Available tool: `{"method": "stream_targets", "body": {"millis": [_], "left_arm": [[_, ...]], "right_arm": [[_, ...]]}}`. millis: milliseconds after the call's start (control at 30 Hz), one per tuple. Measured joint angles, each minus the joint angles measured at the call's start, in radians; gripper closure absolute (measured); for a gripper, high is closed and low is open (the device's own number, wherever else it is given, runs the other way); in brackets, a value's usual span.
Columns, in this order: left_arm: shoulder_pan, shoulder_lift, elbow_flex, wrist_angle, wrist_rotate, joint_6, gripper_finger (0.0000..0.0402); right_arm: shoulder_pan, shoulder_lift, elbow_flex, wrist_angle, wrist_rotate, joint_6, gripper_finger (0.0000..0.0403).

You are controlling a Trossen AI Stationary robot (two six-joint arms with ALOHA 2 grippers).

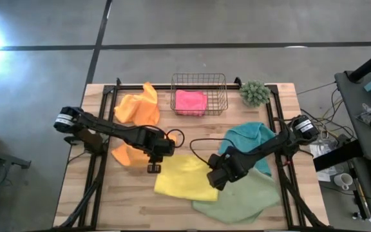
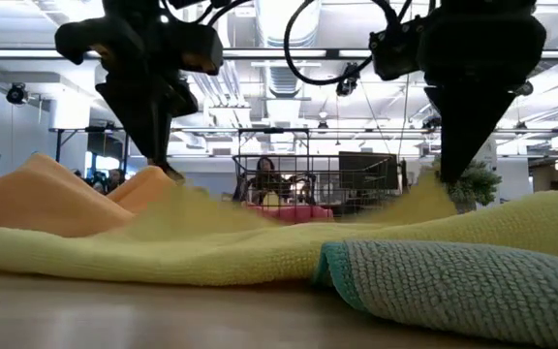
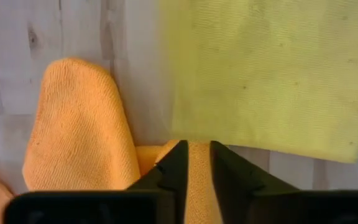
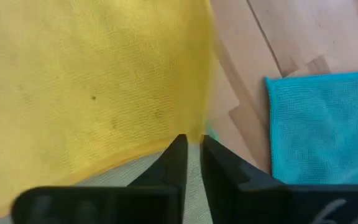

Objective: Fold microfiber towels
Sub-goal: Fold the yellow microfiber cloth

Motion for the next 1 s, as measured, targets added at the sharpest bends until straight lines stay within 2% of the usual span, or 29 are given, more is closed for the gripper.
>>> {"method": "stream_targets", "body": {"millis": [167, 300, 433, 600, 800, 1000], "left_arm": [[0.001, 0.0, 0.001, 0.0, -0.009, -0.006, 0.0273], [0.001, -0.001, 0.03, -0.005, -0.008, -0.041, 0.0244], [-0.001, -0.008, 0.093, 0.0, -0.011, -0.061, 0.024], [-0.024, -0.009, 0.147, 0.066, -0.027, -0.121, 0.024], [-0.105, -0.003, 0.149, 0.217, -0.03, -0.182, 0.024], [-0.189, 0.036, 0.149, 0.247, -0.037, -0.294, 0.024]], "right_arm": [[0.001, -0.021, 0.0, -0.017, 0.009, -0.048, 0.0313], [0.001, -0.099, 0.0, -0.061, 0.068, -0.046, 0.0291], [0.001, -0.214, 0.0, -0.1, 0.16, -0.05, 0.0287], [0.001, -0.336, -0.033, -0.099, 0.161, -0.082, 0.0291], [0.008, -0.403, -0.127, -0.083, 0.083, -0.082, 0.0279], [0.008, -0.411, -0.26, 0.004, 0.029, -0.121, 0.0269]]}}
